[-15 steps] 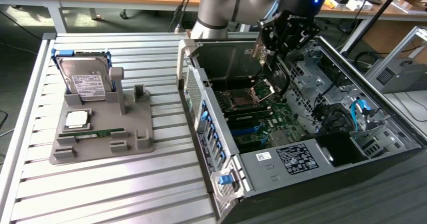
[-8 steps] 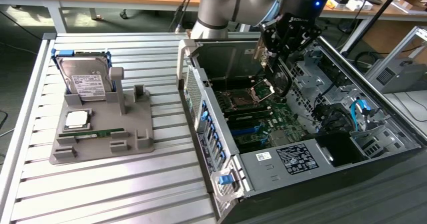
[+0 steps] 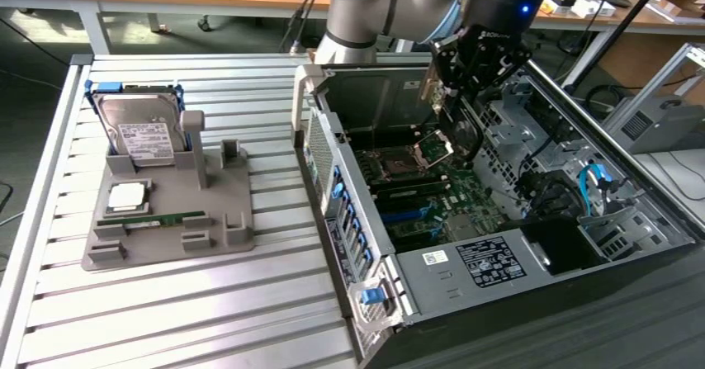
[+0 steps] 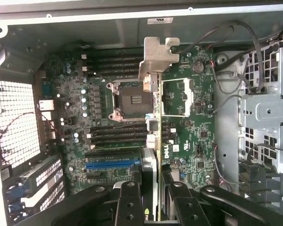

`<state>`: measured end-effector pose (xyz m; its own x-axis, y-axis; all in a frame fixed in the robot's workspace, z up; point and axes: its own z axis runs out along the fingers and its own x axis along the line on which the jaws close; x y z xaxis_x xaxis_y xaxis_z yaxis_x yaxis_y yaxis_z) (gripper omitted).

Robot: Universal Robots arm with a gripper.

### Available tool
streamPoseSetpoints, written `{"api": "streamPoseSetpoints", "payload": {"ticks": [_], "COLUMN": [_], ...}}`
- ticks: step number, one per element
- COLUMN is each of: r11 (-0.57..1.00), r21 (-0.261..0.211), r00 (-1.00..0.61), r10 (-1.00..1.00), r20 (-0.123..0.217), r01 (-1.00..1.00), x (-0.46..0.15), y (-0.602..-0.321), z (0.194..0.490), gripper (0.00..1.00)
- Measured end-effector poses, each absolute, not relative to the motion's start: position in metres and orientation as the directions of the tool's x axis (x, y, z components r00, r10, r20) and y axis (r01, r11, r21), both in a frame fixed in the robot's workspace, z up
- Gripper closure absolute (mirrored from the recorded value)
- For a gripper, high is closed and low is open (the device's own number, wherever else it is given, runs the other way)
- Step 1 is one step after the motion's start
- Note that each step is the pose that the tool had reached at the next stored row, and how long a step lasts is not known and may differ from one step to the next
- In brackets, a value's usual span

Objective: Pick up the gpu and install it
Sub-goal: 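Pick up the gpu and move the gpu toward the slot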

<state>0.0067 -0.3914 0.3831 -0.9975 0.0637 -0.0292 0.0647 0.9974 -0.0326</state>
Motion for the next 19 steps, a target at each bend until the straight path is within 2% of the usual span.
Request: {"api": "streamPoseSetpoints", "payload": {"ticks": [19], "r11": [0.997], "r21": [-0.046], "r00": [-0.998], "r10": [0.063], "r20": [-0.03], "r01": [0.065], "x": [0.0161], "y": [-0.3914], "z": [0.3731], "gripper": [0.73]}}
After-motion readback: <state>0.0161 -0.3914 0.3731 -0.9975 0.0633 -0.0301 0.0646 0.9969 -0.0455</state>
